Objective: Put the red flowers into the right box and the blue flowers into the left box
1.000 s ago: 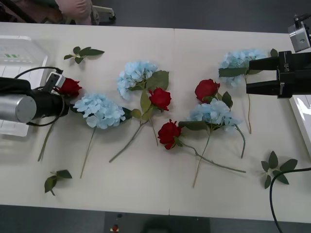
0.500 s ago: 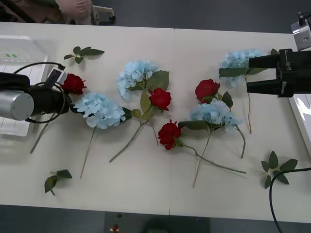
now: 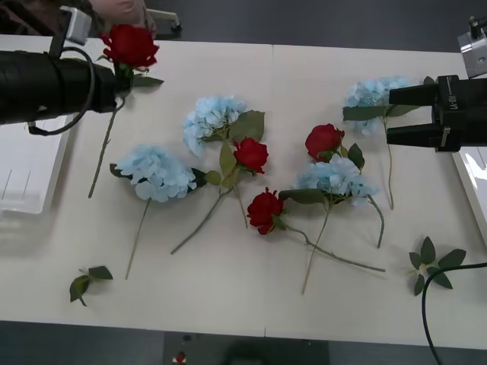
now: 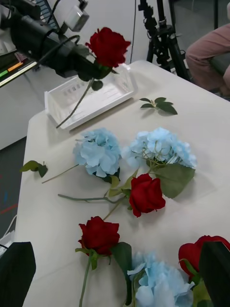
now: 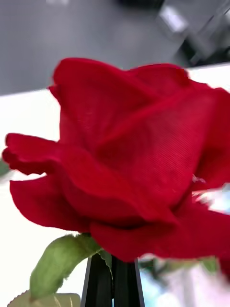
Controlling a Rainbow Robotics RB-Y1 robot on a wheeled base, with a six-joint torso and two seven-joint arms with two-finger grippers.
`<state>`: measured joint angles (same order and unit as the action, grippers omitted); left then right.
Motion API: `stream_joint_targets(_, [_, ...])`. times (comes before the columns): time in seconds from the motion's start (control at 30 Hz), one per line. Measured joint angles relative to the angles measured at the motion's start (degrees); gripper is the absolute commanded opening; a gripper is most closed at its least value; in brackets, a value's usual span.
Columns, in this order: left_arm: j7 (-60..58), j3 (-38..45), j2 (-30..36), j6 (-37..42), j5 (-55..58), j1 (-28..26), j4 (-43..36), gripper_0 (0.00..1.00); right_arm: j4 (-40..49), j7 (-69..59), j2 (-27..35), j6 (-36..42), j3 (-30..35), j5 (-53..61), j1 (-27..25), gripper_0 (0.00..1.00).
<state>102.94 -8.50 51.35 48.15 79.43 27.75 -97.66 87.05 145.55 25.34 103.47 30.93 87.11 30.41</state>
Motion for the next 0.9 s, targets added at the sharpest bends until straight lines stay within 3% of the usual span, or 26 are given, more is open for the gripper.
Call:
stream_joint_targets(0.33, [-0.6,2.3,-16.4,-4.3,-0.7,2.2,-4.2,0.0,0.0,0.0,0.0,0.0,0.0,0.0,0.1,1.0])
stream_joint_targets(0.57, [-11.5,-3.3,-20.6,-8.0,-8.0,6.1,-4.3,0.0,0.0,-0.3,-0.4,0.0,0.0,-0.3,1.5,1.0])
stream_joint_targets(0.9, [-22.6,-3.4,-30.4,-9.6,-19.7,11.4,-4.2,0.0,0.0,-1.3,-4.4,-4.1,-1.7,-3.0,2.2,1.0])
